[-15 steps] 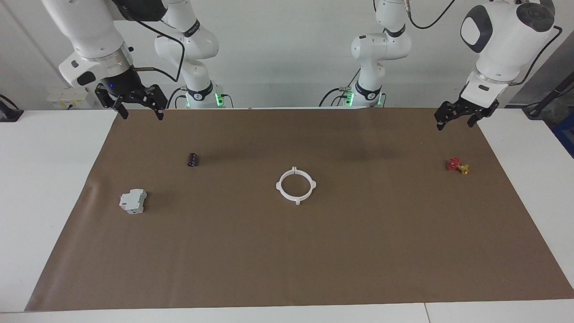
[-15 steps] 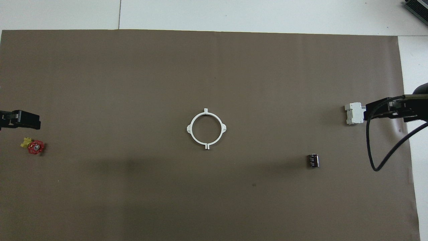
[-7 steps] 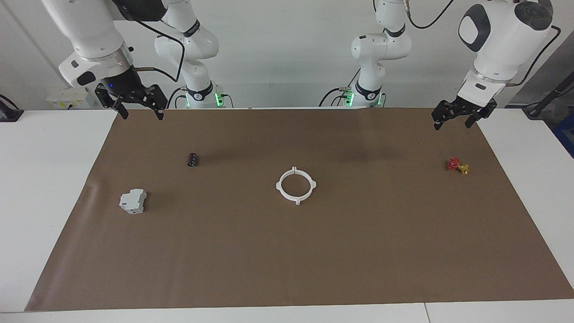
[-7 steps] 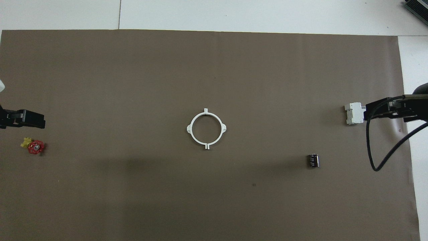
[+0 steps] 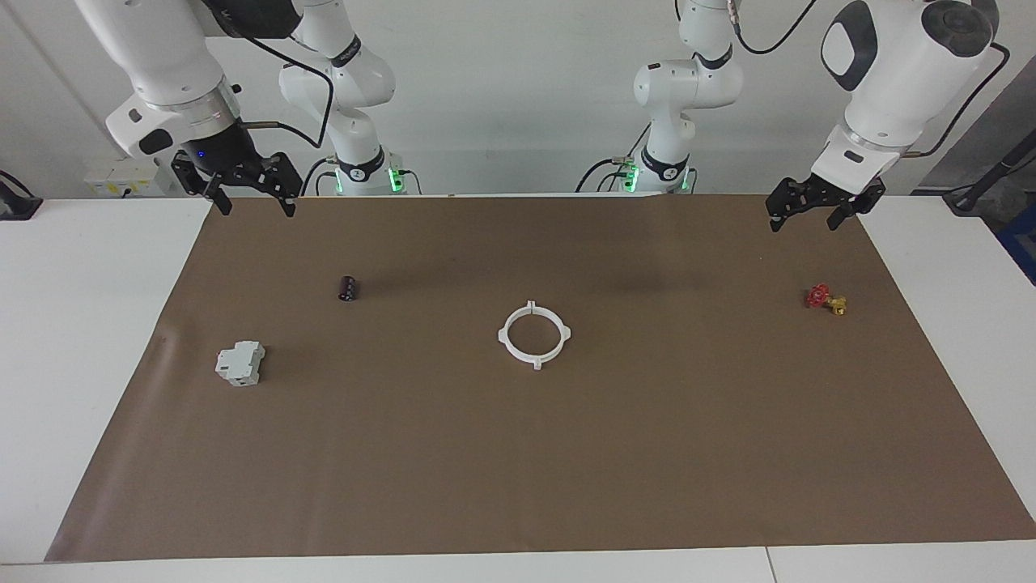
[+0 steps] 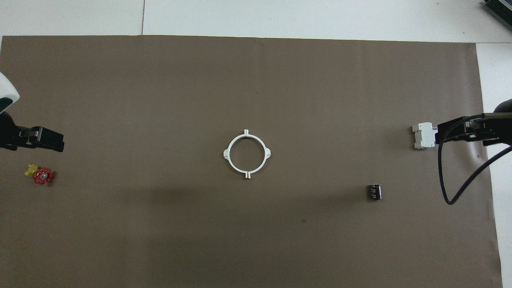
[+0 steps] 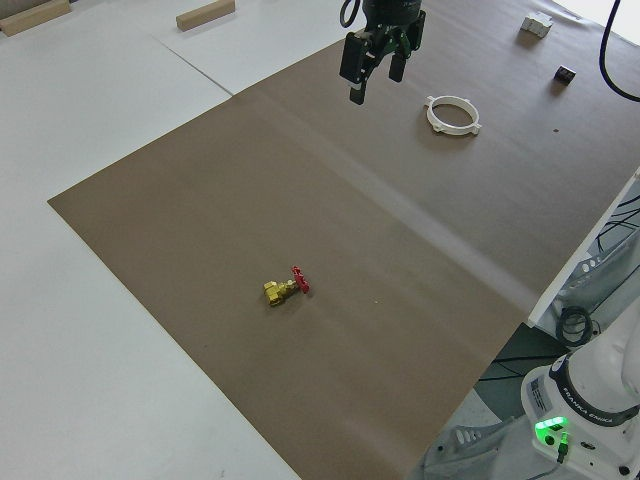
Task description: Assemble drain pipe with both arms
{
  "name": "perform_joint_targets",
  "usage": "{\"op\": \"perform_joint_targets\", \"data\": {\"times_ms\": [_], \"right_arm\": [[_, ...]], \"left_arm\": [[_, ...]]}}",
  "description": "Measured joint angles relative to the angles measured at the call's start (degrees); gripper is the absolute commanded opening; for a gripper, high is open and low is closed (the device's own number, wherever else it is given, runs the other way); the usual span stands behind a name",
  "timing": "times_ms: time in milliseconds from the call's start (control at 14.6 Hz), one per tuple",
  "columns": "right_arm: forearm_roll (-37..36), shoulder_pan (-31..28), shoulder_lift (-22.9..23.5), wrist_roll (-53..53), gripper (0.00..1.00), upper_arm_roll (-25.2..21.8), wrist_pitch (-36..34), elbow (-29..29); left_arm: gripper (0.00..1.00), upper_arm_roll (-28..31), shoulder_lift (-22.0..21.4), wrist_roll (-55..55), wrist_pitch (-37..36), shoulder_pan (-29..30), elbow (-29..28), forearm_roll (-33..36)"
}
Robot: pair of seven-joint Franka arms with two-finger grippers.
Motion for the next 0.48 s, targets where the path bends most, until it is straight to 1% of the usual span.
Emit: {"op": "perform_joint_targets", "data": {"times_ms": [137,274,343,480], "right_arm": [[0.00,0.00,0.00,0.00,1.00,0.00,0.00,0.00],[0.00,0.00,0.00,0.00,1.00,0.00,0.00,0.00],[0.00,0.00,0.00,0.00,1.00,0.00,0.00,0.00],[0.00,0.00,0.00,0.00,1.00,0.00,0.00,0.00]], "left_arm": [[1.00,-0.83,1.92,-1.85,-3.64,-0.45,5.17,-0.85],[1.00,-2.03,3.34,-5.10,-6.24,-1.16,8.03,-1.61],[1.00,-2.36,3.60,-6.07,-6.02,-1.82,8.65,-1.62],[1.00,-2.42,3.33,-7.07,-4.20,-2.64,6.55,-1.62]]}}
